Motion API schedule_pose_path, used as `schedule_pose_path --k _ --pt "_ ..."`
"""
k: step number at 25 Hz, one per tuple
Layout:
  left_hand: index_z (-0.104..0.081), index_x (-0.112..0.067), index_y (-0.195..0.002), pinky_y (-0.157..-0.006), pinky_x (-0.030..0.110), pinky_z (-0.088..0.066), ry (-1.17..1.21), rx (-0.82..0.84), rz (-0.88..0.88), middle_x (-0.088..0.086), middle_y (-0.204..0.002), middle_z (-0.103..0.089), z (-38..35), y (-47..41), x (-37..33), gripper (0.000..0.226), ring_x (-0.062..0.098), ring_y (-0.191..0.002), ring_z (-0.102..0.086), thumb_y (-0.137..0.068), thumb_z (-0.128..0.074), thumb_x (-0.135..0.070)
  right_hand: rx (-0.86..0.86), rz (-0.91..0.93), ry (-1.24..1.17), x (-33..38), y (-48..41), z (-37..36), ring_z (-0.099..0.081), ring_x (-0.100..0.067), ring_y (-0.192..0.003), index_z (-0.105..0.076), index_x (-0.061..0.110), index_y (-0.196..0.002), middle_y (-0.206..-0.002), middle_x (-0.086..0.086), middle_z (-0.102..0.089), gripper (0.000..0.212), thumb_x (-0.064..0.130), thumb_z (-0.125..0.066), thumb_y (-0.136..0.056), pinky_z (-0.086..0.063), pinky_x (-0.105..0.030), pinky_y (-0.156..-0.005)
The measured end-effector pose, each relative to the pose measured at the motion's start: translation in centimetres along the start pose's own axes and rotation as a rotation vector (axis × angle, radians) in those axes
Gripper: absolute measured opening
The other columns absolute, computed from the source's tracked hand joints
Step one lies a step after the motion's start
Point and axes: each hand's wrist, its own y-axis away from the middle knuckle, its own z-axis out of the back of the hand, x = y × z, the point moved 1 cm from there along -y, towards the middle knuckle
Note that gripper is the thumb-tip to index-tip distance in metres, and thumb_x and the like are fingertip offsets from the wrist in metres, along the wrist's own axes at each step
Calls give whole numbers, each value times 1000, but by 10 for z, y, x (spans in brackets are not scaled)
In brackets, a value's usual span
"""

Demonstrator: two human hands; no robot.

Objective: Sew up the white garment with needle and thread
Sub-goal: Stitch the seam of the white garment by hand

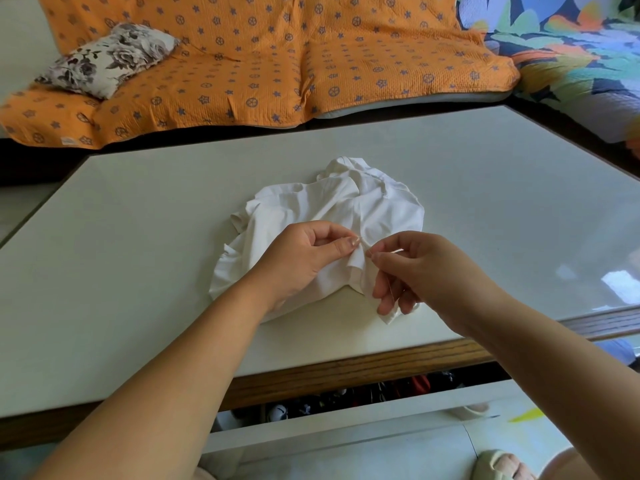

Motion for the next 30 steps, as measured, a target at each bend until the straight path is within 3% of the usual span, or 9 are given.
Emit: schedule_pose_path --k 17,24,30 --pt "-72 -21 -91 -85 13 -48 -8 -9 -3 -12 -82 -74 -1 1 -1 6 -1 -87 -67 -89 -68 -17 -2 -2 49 -1 -1 -1 -63 -19 -46 -61 8 -95 -55 -6 -66 14 4 -48 -97 -41 -21 -40" --pt "-74 -22 -91 -96 24 -49 -7 -26 7 -6 -88 -75 -1 1 0 6 6 -92 -69 -86 -71 -22 -31 21 78 -1 -1 -2 -63 -18 -46 -60 8 -96 -55 -5 -66 13 4 -48 -97 -42 -21 -41" --pt "-73 -21 -93 -92 22 -48 -27 -31 24 -10 -86 -75 -1 2 -1 6 1 -89 -68 -88 -70 -18 -62 37 77 -2 -1 -2 -62 -16 -43 -60 7 -97 -54 -4 -66 12 5 -48 -97 -41 -19 -39"
